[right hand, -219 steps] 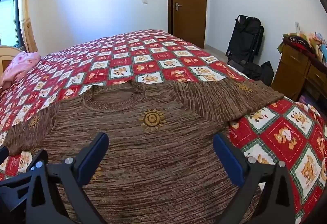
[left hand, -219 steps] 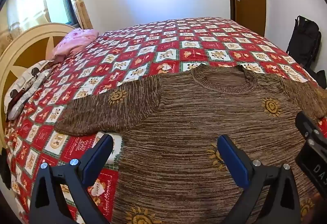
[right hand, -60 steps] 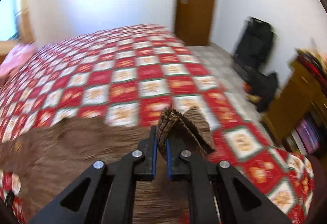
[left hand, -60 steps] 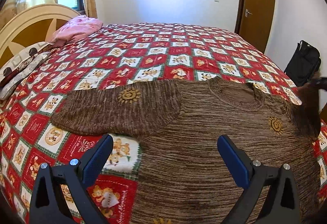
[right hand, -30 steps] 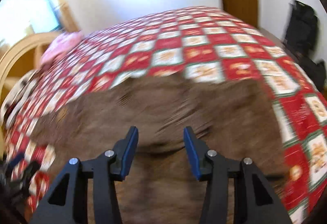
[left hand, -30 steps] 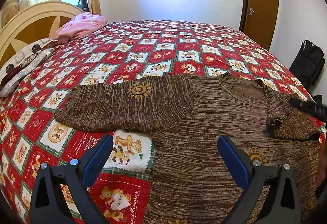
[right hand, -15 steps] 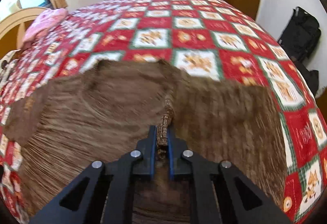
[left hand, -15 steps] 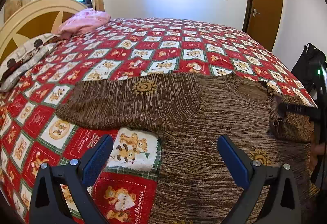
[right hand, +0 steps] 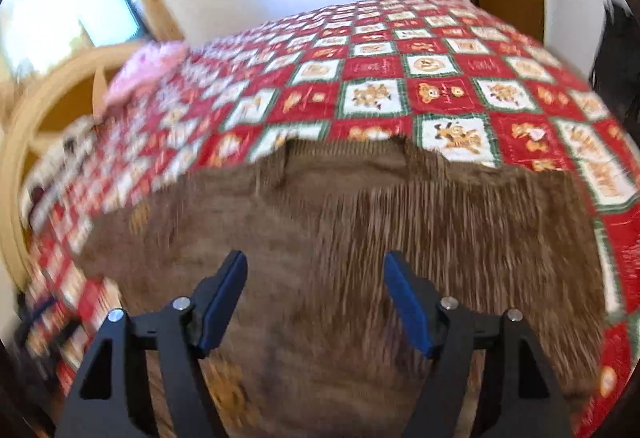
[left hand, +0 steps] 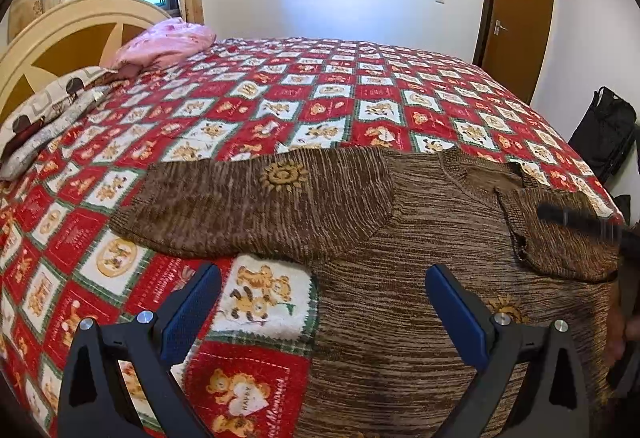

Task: Fold small clothes
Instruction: 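Fold the held sleeve across the sweater body with the right gripper, release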

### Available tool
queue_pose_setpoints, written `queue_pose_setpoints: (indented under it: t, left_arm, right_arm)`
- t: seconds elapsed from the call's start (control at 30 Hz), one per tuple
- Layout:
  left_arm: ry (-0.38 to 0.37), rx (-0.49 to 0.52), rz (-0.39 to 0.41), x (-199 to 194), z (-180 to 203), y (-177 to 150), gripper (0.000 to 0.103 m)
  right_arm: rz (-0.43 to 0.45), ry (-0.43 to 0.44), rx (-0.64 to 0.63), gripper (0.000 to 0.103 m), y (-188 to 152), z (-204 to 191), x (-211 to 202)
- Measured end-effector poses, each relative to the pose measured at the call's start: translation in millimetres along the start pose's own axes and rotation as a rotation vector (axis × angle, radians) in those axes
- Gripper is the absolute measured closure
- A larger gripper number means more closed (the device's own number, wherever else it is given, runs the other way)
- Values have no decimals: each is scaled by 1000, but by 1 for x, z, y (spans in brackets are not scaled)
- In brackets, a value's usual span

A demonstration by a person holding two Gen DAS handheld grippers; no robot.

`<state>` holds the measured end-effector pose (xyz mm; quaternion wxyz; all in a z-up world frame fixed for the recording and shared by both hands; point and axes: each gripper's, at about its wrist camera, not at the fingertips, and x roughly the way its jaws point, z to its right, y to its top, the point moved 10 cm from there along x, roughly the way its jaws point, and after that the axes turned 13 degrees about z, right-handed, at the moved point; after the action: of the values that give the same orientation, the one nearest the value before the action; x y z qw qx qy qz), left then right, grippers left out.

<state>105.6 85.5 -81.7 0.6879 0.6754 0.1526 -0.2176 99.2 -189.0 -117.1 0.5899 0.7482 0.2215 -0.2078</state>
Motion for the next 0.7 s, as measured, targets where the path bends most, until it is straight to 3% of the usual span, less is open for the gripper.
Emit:
queue_pose_setpoints:
  t: [0.13,0.2,0.23,0.43,0.7]
  left_arm:
    - [-1,-8,-24,1,-1,-6,1]
    - [13,-5,-17,-3,-7,-4,1]
    - [27,-3,-7,-6,-12,-2,1]
    - [66,-46,14,-13,-38,3,1]
    - [40,-45,-8,-12,-25,-1,1]
  right_arm:
    - [-15,-49,-187,41,-22,-20,1]
    - [-51,-87,-216,60,-30,-18,13]
    - [-68,-131,-230,75,-34,-11,20]
    - [-43,-219,-293,88,-44,-3,23]
    - [-64,-203,-330,83,-58,-15,10]
